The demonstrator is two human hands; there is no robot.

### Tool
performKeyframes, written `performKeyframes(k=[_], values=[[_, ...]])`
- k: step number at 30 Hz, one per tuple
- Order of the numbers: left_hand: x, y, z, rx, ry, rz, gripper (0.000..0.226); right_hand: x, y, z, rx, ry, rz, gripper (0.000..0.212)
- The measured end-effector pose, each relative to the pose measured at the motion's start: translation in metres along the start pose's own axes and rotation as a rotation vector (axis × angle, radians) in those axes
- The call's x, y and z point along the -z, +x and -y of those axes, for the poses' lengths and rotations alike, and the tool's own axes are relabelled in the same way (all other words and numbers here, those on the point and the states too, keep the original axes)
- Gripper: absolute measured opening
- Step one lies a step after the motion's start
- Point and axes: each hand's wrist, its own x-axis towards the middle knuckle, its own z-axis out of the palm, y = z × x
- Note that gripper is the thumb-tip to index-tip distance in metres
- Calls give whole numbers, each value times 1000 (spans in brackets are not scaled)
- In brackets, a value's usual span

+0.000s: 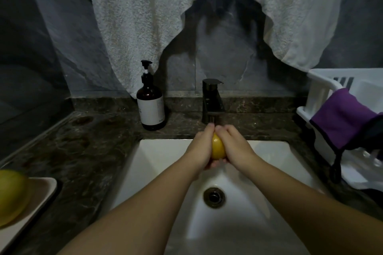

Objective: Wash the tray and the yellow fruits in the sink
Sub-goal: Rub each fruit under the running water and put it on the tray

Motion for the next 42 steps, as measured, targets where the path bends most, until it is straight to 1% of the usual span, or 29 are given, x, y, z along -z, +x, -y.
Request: performKeyframes(k=[1,2,4,5,6,8,9,11,12,13,14,16,19,23,25,28,30,32,34,36,38,39,40,41,42], values=[[1,0,0,29,-43,28,57,0,0,-1,70,-45,-25,26],[1,1,-1,21,-34,24,57,0,0,1,70,-66,-15,26],[1,5,3,-47,40,-25,52,0,-1,4,-47,-31,27,37],[1,5,4,-54,25,-18,49,1,0,6,-75,-35,35,40],[0,3,3,-33,-30,3,47,2,-1,9,-60,-75,33,39],[0,2,2,0,-124,18,45,10,2,16,21,-181,-13,38],[1,3,1,5,-129,8,44,15,4,21,64,-241,-68,41],[2,6,0,-8,-122,-31,43,26,10,34,165,-326,-238,44],[3,8,0,-14,-109,-44,45,28,12,43,218,-325,-300,43],[3,8,0,-15,-94,-48,47,28,13,52,267,-313,-320,42],[2,7,-1,-16,-82,-46,50,27,14,62,311,-315,-305,42],[2,7,-1,-24,-70,-36,52,23,18,77,345,-379,-218,43],[3,7,-2,-25,-78,-24,44,23,22,95,293,-499,-115,44],[3,6,-1,-6,-75,1,51,23,26,103,253,-568,-108,46],[3,7,0,-1,-85,4,48,21,27,102,254,-578,-106,47],[4,9,0,5,-85,-5,38,22,31,100,263,-563,-89,48],[4,9,0,8,-81,-6,37,23,32,100,267,-532,-76,48],[3,7,0,14,-81,-6,40,23,32,101,271,-525,-50,49],[3,6,-1,10,-89,8,47,24,33,101,273,-511,-34,48],[3,5,-1,3,-94,14,54,24,31,95,272,-414,-54,41],[3,3,-2,-4,-99,3,59,20,25,82,210,-278,-154,36],[3,2,-2,-1,-94,-4,63,17,20,74,144,-235,-213,41],[3,1,-2,7,-93,-10,67,15,16,65,66,-219,-259,50],[3,1,-2,17,-94,-20,69,13,13,56,-18,-223,-270,58],[3,1,-1,21,-94,-30,70,11,9,47,-107,-236,-229,63]])
